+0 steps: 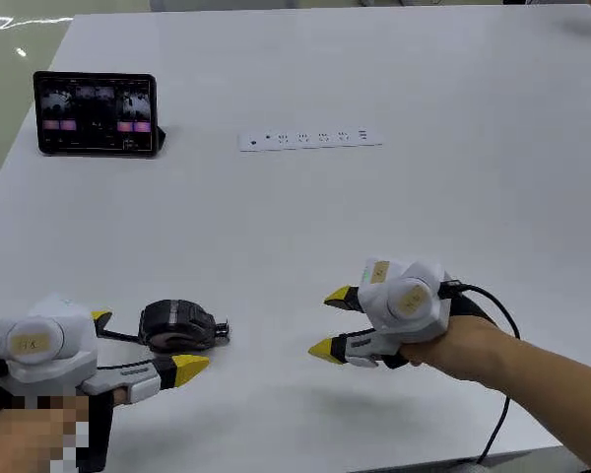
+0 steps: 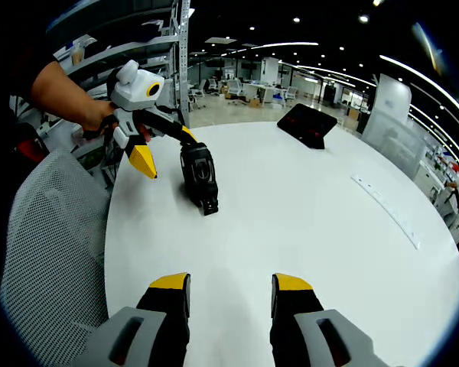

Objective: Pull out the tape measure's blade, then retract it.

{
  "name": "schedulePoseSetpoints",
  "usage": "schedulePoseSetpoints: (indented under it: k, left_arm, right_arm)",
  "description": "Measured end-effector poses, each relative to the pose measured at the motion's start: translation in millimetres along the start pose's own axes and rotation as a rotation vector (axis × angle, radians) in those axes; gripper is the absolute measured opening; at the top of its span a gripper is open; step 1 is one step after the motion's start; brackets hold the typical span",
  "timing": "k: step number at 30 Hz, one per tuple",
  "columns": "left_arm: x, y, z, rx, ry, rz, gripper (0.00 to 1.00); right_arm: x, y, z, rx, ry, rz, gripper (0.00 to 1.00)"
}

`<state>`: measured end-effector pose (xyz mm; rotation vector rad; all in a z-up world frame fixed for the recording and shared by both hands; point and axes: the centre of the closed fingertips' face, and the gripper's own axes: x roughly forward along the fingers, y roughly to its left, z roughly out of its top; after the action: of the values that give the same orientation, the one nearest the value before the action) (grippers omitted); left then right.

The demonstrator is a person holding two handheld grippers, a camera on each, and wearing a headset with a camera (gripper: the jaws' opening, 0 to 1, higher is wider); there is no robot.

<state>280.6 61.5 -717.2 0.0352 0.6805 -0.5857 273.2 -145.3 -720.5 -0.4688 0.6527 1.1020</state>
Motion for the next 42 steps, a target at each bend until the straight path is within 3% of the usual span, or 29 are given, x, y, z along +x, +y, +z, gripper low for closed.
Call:
schedulePoseSetpoints:
  k: [3, 7, 9, 14, 21, 29, 42]
  left_arm:
    - [-3.8, 3.3, -4.5, -0.005, 0.012, -0.008, 0.99]
    - [-10.7, 2.3, -1.8, -0.009, -0.014, -0.029, 0.99]
    - [-11.4, 5.6, -7.1, 0.003, 0.018, -0.018, 0.99]
    - [-16.2, 6.4, -11.8, 0.009, 0.039, -0.038, 0.99]
    - [-27.5, 6.1, -11.5, 0.012, 0.038, -0.064, 0.99]
    - [-39.3, 9.4, -17.8, 0.053, 0.077, -0.077, 0.99]
    - [-49.2, 18.4, -14.5, 0.061, 0.070, -0.064, 0.99]
  right_arm:
    - [-9.4, -3.9, -6.4, 0.046, -0.014, -0.007, 0.43]
    - [-22.4, -6.5, -15.6, 0.078, -0.031, -0.016, 0.46]
    - [-28.6, -7.7, -21.3, 0.081, -0.032, -0.025, 0.47]
    - [-45.7, -13.7, -34.8, 0.106, -0.029, -0.048, 0.53]
    - [-74.3, -27.6, -56.2, 0.171, -0.040, -0.083, 0.61]
    - [-100.3, -38.5, -77.9, 0.191, -0.023, -0.117, 0.69]
    - [-122.2, -28.6, -108.9, 0.208, 0.016, -0.131, 0.79]
